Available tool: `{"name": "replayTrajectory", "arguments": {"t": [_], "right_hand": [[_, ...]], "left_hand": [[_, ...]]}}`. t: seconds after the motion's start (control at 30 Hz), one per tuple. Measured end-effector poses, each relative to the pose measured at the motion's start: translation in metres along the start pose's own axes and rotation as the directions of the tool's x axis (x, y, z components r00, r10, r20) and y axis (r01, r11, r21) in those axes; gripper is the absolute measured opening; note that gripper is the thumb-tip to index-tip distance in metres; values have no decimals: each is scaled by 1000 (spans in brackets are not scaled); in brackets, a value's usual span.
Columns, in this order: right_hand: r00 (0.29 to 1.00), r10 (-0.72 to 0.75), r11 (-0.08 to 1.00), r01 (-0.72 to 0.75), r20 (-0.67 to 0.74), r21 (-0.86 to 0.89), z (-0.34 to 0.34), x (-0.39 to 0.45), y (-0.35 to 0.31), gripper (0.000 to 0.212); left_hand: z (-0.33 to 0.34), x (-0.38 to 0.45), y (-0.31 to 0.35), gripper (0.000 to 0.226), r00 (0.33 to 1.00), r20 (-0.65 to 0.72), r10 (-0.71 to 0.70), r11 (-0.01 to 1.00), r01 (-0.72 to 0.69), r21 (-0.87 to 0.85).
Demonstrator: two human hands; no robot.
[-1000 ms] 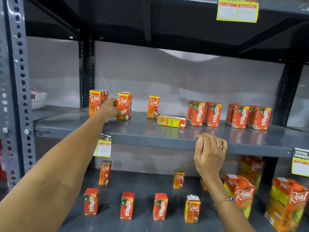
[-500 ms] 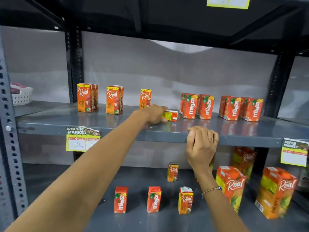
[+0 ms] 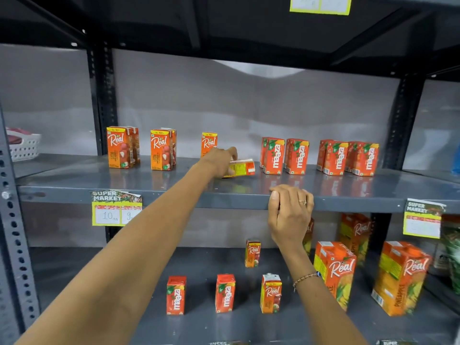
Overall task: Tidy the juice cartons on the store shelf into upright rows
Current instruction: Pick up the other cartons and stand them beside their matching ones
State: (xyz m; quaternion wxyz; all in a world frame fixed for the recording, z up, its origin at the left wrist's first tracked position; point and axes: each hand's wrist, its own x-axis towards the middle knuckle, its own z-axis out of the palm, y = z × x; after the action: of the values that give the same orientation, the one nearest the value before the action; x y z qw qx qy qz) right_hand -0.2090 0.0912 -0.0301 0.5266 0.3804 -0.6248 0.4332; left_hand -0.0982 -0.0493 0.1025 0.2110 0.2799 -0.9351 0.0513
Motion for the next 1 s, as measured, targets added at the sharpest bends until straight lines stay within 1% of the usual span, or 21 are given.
{"name": "replayTrajectory", "arguments": {"t": [0.03,0.07,0.1,0.13,0.17,0.2,0.23,0.27,0.3,0.33,0.37,0.47,0.53,0.6,0.7,0.77,0.83,0.9,1.0], "right_hand": [[1000,2,1000,-2,0,7,0,0,0,30],[1000,5,1000,-5,1,16,-1,0,-1,30],[1000,10,1000,-10,4,24,-1,0,-1,30],[1000,17,999,-17,8,29,-1,0,-1,31],[1000,22,999,-23,13,34,-1,0,-2,33],[999,27,999,-27,18,37,-2,0,-2,34],[999,30,999,-31,23,38,-2,0,-3,36],[999,34,999,-35,27,39,-3,0,-3,36],[999,36,998,-37,28,40,-3,0,-3,36],[999,37,998,-38,29,43,-3,1,-4,35],[999,38,998,-40,30,46,-3,1,-4,34],[998,48,997,-50,38,60,-4,1,-3,32],[998,48,997,-51,42,61,-4,0,-2,30],[998,43,997,-46,54,56,-5,0,-1,31],[997,41,998,-44,73,40,-6,-1,-1,34],[997,38,998,-41,72,44,-6,-1,-1,36],[996,40,997,-45,75,61,-6,-1,-2,38],[995,52,996,-57,83,66,-7,0,-2,38],[994,56,997,-61,90,53,-6,1,-1,38]], "left_hand": [[-6,-7,-2,44,999,-12,-41,980,38,-197],[-11,-15,-3,42,995,-19,-95,890,76,-449],[-14,-25,-5,39,988,-5,-153,711,106,-695],[-16,-35,-5,37,979,33,-200,479,127,-869],[-17,-45,-6,35,969,88,-230,256,148,-955],[-17,-53,-7,34,959,149,-239,61,168,-984],[-17,-61,-7,34,951,204,-233,-111,183,-977],[-17,-69,-6,34,945,250,-212,-245,196,-949],[-18,-76,-5,34,944,275,-185,-320,207,-925],[-20,-83,-3,34,947,277,-161,-333,212,-919],[-24,-91,1,31,954,266,-137,-304,215,-928],[-38,-113,15,24,983,179,-29,-147,173,-974],[-51,-129,26,23,994,106,24,-97,108,-989],[-63,-147,34,30,997,44,62,-69,48,-996],[-70,-169,40,52,996,-33,84,-8,-33,-999],[-69,-172,40,55,997,-49,56,24,-50,-998],[-66,-166,38,44,999,-34,-22,43,-33,-999],[-62,-151,33,36,993,-19,-119,93,-7,-996],[-55,-114,18,40,971,-34,-238,123,-5,-992]]}}
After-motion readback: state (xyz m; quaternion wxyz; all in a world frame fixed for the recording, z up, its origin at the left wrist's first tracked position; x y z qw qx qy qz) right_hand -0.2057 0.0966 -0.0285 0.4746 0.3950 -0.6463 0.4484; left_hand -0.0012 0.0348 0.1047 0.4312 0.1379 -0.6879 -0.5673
